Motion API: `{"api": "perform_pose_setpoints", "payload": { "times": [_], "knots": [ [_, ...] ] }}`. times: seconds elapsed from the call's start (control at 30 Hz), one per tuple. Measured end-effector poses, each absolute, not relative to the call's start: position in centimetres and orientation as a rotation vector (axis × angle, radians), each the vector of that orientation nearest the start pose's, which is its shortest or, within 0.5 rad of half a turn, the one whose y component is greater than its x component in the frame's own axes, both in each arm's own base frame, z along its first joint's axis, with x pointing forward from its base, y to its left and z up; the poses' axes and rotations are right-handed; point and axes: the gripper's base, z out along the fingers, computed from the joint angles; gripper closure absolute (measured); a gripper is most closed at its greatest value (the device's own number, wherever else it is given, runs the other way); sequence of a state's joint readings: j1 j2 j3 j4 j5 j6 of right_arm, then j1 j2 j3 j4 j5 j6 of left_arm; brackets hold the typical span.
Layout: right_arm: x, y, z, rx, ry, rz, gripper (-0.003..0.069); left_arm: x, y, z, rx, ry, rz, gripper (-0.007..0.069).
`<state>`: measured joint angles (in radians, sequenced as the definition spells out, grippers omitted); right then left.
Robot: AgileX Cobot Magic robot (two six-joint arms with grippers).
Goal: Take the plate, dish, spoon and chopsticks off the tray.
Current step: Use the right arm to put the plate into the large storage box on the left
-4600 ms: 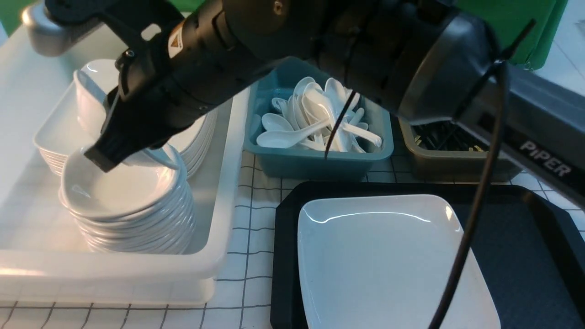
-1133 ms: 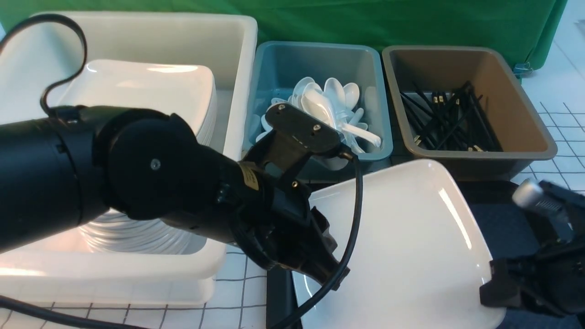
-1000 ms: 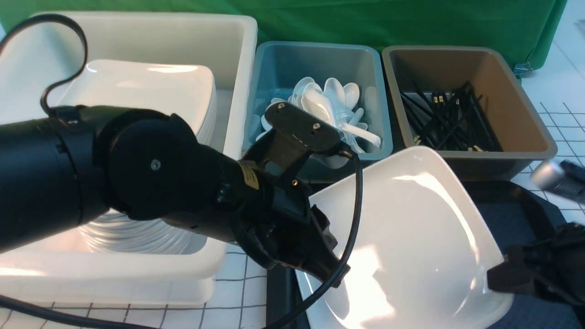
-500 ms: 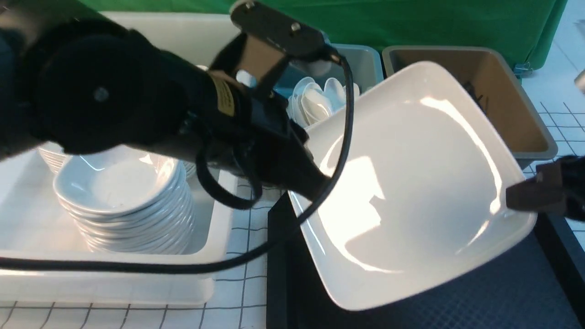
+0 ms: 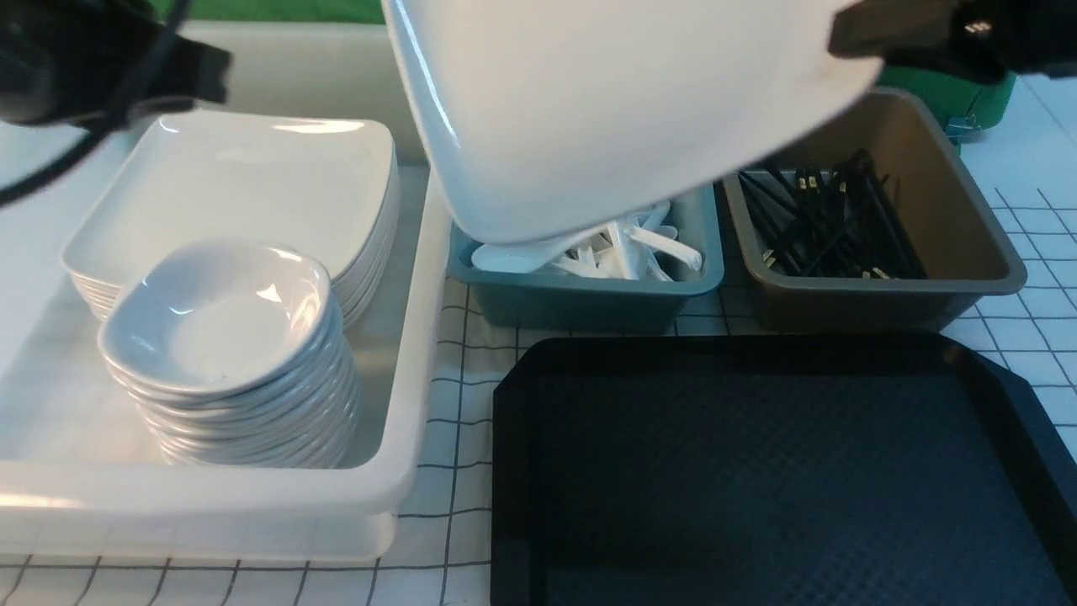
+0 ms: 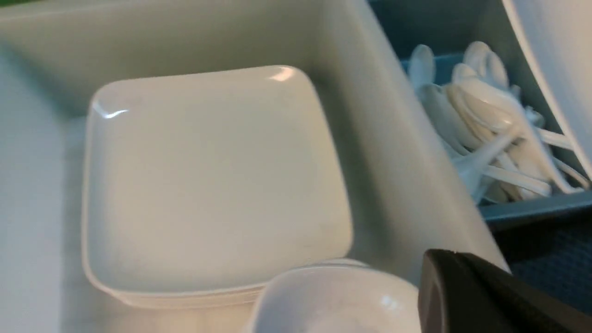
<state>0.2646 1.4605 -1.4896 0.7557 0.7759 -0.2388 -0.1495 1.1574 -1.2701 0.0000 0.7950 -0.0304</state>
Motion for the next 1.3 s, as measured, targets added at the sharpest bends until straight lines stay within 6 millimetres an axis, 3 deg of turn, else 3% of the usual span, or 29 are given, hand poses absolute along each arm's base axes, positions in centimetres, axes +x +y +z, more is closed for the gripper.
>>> {"api": "perform_pose_setpoints", "payload": {
  "times": [0.13,0.23,0.33,0.37,0.53,0.7,0.93,1.13,1.3],
  "knots": [
    [32.6,17.5,42.3,-0.245,2.047,0.967,0.0627,23.4,-0.3,41.7,-0.032,2.194,-0.048,0.0627],
    [34.3,21.1,42.2,-0.233,1.993,1.025,0.0627,23.2,1.0,41.5,-0.117,2.212,-0.056,0.0627],
    [35.8,25.2,40.8,-0.203,1.961,1.08,0.0627,23.1,1.9,41.5,-0.168,2.211,-0.068,0.0627],
    [35.9,25.5,40.7,-0.2,1.96,1.083,0.0627,23.1,1.9,41.5,-0.171,2.211,-0.069,0.0627],
    [37.3,31.1,36.9,-0.087,1.94,1.151,0.0627,23.0,2.6,41.6,-0.199,2.206,-0.057,0.0627],
    [37.9,33.5,33.8,-0.018,1.933,1.151,0.0627,23.0,2.8,41.6,-0.196,2.209,-0.044,0.0627],
    [39.4,34.5,30.3,0.073,1.945,1.13,0.0627,22.9,2.9,41.6,-0.189,2.21,-0.033,0.0627],
    [40.0,35.0,28.1,0.122,1.983,1.131,0.0626,23.0,2.9,41.6,-0.182,2.209,-0.029,0.0627],
    [40.1,35.1,27.6,0.139,1.995,1.134,0.0615,23.1,2.9,41.2,-0.179,2.199,-0.026,0.0627]
  ]
}}
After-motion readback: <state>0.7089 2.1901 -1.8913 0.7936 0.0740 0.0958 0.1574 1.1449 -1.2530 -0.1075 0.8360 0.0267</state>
